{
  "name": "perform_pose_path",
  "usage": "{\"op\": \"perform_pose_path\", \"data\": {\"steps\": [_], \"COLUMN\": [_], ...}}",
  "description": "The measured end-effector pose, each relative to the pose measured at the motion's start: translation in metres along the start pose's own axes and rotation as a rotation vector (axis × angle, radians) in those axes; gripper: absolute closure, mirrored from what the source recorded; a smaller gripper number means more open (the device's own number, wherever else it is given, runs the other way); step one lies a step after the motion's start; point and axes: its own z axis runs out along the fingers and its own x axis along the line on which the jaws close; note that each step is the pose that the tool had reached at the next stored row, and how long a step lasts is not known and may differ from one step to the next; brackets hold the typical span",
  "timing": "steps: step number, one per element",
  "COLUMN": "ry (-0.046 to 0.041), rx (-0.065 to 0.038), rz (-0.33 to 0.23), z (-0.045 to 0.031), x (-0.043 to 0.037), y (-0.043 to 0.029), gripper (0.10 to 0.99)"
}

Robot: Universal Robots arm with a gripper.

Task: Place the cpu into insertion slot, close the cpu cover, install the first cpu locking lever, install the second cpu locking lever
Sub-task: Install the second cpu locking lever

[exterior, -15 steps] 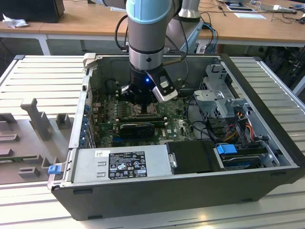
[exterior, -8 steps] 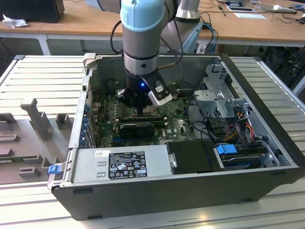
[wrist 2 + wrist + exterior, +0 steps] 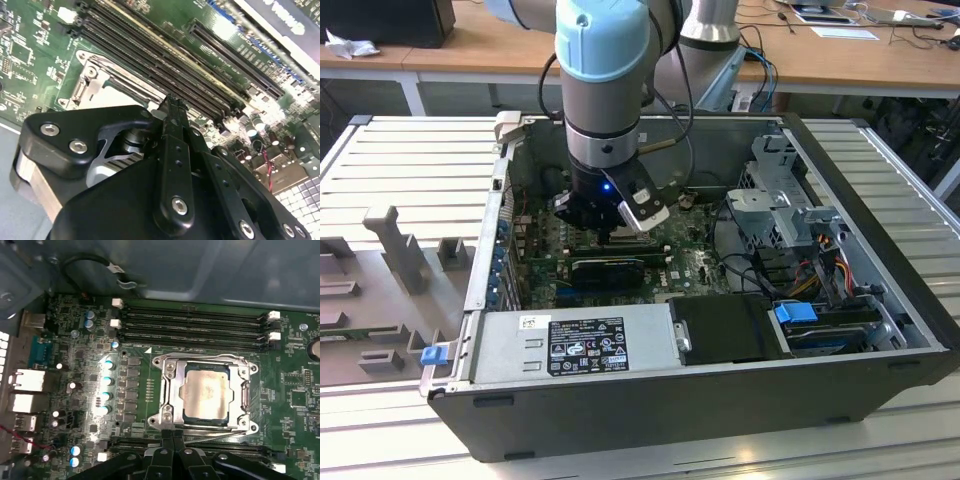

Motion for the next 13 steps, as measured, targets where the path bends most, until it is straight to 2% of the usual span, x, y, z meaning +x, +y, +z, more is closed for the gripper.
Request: {"op": "perform_pose_path", "data": {"steps": [1,3,5,8,9,10,11,13], "ry": [-0.0013,-0.0028,-0.0035,-0.0035,-0.0039,-0.0049,-0.0055,-0.0062], "rx": [-0.011,-0.023,-0.028,-0.032,-0.039,-0.052,-0.060,-0.069], "rz": [0.000,0.000,0.000,0.000,0.000,0.000,0.001,0.001], "z": [0.0002,0.0005,0.0021,0.0091,0.0098,0.0107,0.0118,0.0133], "x": [0.0025,0.0057,0.0069,0.0076,0.0084,0.0088,0.0090,0.0104], "y": [-0.0017,-0.0023,-0.0026,-0.0039,-0.0041,-0.0043,-0.0044,-0.0046], "gripper": [0.980,0.980,0.980,0.980,0.980,0.980,0.980,0.980]}}
